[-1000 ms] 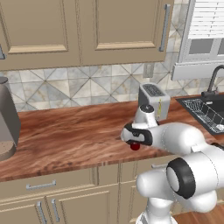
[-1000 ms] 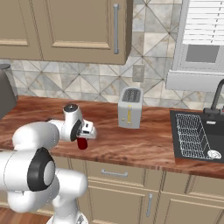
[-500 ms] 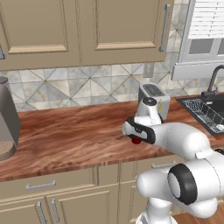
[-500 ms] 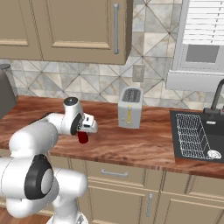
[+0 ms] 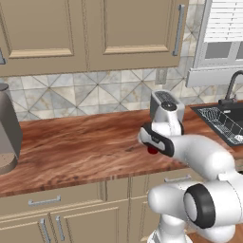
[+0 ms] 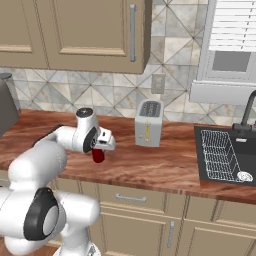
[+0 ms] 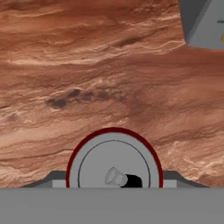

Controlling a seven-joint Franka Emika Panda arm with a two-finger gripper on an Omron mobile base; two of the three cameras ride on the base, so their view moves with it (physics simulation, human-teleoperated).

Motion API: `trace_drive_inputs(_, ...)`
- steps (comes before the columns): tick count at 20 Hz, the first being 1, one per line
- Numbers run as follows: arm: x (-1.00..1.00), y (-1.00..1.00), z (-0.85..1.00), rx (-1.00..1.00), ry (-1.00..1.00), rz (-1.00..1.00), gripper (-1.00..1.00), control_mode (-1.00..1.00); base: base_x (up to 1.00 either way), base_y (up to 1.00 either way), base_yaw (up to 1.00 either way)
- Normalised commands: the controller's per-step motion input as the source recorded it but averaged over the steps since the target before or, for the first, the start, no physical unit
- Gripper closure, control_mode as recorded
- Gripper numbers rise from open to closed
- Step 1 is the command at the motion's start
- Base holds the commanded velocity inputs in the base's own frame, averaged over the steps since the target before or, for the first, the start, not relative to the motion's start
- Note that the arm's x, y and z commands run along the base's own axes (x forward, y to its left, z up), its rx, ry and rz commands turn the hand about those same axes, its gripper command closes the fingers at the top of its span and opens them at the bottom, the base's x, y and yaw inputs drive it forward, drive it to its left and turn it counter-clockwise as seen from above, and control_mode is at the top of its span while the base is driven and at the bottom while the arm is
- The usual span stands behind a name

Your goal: Four empty soda cans are scattered around the kitchen. Gather all the cans and cluster them next to the stove for recycling.

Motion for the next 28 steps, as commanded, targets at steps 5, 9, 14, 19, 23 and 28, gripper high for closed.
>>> trace_drive_inputs(5, -0.31, -0.14, 0.27, 0.00, -0.02, -0.01, 1.00, -1.00, 0.00, 0.00, 0.00)
trace_drive_inputs(9, -0.38, -0.04, 0.34, 0.00, -0.08, 0.00, 1.00, -1.00, 0.00, 0.00, 0.00)
trace_drive_inputs(14, -0.34, -0.02, 0.48, 0.00, -0.04, 0.00, 1.00, -1.00, 0.00, 0.00, 0.00)
trace_drive_inputs(19, -0.24, 0.00, 0.55, 0.00, -0.01, 0.00, 1.00, -1.00, 0.00, 0.00, 0.00)
trace_drive_inputs(23, -0.30, 0.00, 0.51, 0.00, 0.00, -0.01, 1.00, -1.00, 0.00, 0.00, 0.00)
trace_drive_inputs(28, -0.44, 0.00, 0.41, 0.00, -0.01, -0.01, 1.00, -1.00, 0.00, 0.00, 0.00)
